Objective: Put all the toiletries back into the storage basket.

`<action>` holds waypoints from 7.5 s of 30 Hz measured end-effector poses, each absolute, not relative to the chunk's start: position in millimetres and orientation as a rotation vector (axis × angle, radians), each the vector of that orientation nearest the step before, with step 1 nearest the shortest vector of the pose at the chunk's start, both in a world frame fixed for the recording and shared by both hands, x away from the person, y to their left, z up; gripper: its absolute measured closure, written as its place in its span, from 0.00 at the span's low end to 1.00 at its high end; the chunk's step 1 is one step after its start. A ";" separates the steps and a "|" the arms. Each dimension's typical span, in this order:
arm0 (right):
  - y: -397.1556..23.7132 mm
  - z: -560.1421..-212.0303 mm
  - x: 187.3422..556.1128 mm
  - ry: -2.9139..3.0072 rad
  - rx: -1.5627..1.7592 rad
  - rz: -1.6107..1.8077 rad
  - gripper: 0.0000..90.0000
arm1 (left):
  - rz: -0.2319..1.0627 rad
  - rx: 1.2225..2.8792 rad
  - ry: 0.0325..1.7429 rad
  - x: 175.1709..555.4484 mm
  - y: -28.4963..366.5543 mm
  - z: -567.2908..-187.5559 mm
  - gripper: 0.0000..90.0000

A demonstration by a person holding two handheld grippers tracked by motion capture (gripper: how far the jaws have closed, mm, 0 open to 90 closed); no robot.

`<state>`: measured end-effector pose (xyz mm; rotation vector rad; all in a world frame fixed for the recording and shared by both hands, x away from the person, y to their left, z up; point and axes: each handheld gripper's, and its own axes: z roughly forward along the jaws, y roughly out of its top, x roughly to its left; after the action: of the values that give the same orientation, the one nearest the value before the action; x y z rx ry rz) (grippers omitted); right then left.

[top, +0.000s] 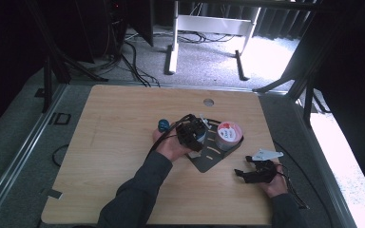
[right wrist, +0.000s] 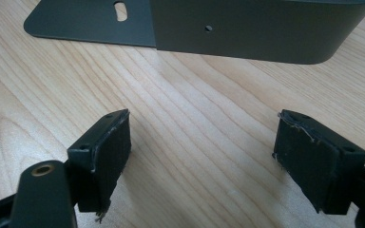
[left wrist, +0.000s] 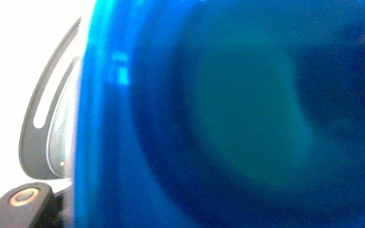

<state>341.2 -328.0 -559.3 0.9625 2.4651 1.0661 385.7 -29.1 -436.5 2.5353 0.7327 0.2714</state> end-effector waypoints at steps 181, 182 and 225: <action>-329.3 -559.2 342.3 2.473 0.964 1.086 0.22 | 0.294 2.333 0.999 499.9 -105.9 -464.4 0.60; -329.3 -559.2 342.3 2.473 0.964 1.086 0.22 | 0.294 2.333 1.000 500.0 -106.1 -464.4 0.60; -329.3 -559.2 342.4 2.475 0.964 1.088 0.21 | 0.269 2.312 0.998 483.9 -90.2 -456.2 0.43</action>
<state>342.4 -329.3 -559.2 0.9645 2.4752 1.0880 483.9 -90.2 -456.2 2.3123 0.9977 0.2693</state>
